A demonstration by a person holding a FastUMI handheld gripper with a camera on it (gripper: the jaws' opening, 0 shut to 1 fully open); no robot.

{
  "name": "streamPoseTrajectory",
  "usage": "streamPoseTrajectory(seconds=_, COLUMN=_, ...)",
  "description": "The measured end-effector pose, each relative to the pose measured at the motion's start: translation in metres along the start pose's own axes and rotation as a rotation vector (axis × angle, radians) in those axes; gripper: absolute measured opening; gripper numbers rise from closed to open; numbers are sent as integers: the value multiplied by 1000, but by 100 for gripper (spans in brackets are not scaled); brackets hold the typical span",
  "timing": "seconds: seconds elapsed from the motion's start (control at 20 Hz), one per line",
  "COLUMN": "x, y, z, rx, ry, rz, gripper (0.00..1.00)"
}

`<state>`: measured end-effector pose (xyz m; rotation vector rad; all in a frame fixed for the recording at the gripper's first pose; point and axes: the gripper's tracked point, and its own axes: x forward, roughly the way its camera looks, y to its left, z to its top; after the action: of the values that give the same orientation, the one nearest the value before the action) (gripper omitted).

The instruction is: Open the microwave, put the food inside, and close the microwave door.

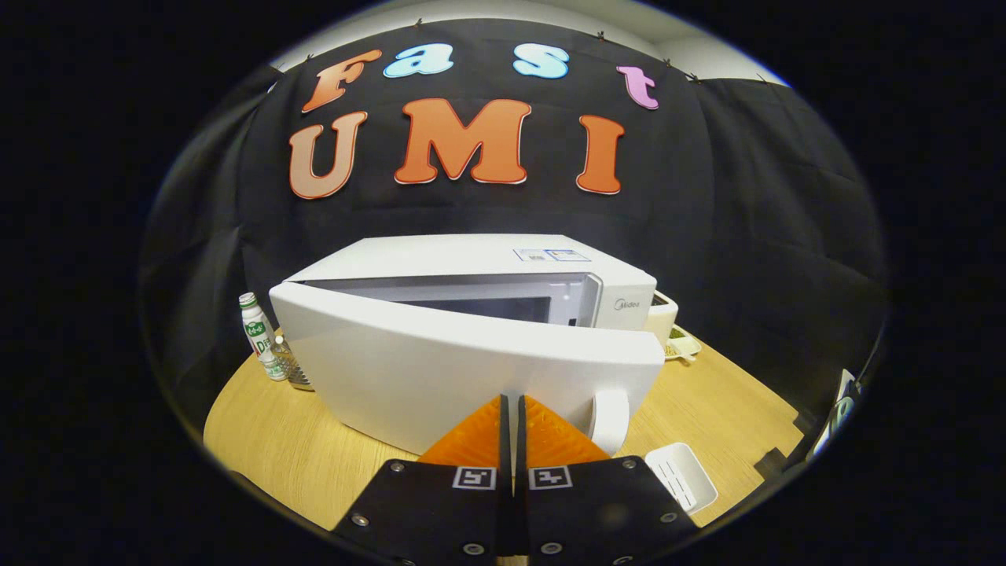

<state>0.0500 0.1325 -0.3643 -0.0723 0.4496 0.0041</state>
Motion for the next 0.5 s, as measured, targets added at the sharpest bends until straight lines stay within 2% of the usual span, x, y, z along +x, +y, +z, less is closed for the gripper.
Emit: streamPoseTrajectory(seconds=0.5, x=65, y=13, z=23, rx=-23, ry=-5, rz=83, gripper=1)
